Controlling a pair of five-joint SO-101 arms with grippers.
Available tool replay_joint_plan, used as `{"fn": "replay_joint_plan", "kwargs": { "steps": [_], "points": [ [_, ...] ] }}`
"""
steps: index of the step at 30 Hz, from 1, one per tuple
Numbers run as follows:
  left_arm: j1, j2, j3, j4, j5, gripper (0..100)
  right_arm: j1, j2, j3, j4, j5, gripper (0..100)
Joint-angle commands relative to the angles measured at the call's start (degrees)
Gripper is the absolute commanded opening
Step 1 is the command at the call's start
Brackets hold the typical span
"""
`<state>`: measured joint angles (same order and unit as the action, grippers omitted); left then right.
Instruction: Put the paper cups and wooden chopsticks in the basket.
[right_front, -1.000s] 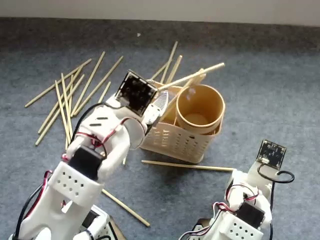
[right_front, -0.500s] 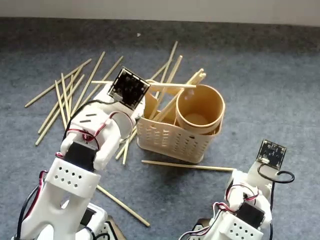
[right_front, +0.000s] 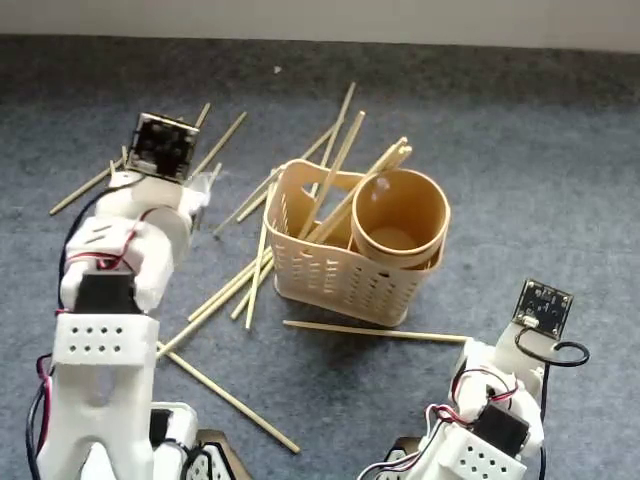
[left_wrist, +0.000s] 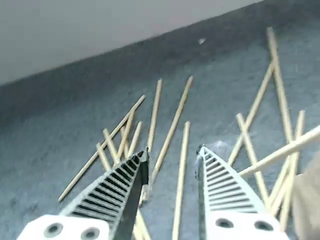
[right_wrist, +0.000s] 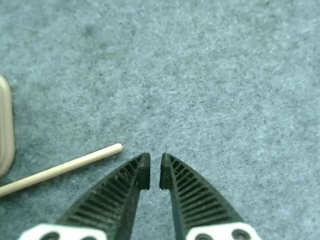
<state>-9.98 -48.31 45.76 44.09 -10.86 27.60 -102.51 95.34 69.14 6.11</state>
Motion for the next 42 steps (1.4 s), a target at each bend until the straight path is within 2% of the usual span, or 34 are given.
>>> {"fn": "replay_joint_plan", "kwargs": {
  "steps": [1,4,7,13,17,22,26,31,36,38,42],
  "points": [
    [-8.3,4.4,-2.3,1.2,-0.1,17,-0.1,-0.2,8.6,0.3,0.4,5.6],
    [-14.1,11.2,-2.4,1.2,-2.2,16,-0.1,-0.2,8.6,0.3,0.4,5.6],
    [-16.7,19.0,-2.4,1.5,-5.4,16,-0.1,-0.2,8.6,0.3,0.4,5.6],
    [-12.9,28.0,-3.5,8.4,-17.2,16,-0.1,-0.2,8.6,0.3,0.4,5.6],
    [-10.9,27.7,-10.7,12.6,-14.0,18,-0.1,-0.2,8.6,0.3,0.4,5.6],
    [-4.9,29.2,-20.4,20.4,-10.8,33,-0.1,-0.2,8.6,0.3,0.4,5.6],
    [2.2,31.7,-23.3,22.8,-11.2,32,-0.1,-0.2,8.6,0.3,0.4,5.6],
    [7.6,34.5,-23.6,19.2,-12.6,32,-0.1,-0.2,8.6,0.3,0.4,5.6],
    [10.9,38.2,-23.7,9.9,-12.7,32,-0.1,-0.2,8.6,0.3,0.4,5.6],
    [10.9,40.0,-23.7,4.8,-12.7,28,-0.1,-0.2,8.6,0.3,0.4,5.6],
    [10.2,42.4,-23.7,-0.9,-12.7,12,-0.1,-0.2,8.6,0.3,0.4,5.6]
  ]
}}
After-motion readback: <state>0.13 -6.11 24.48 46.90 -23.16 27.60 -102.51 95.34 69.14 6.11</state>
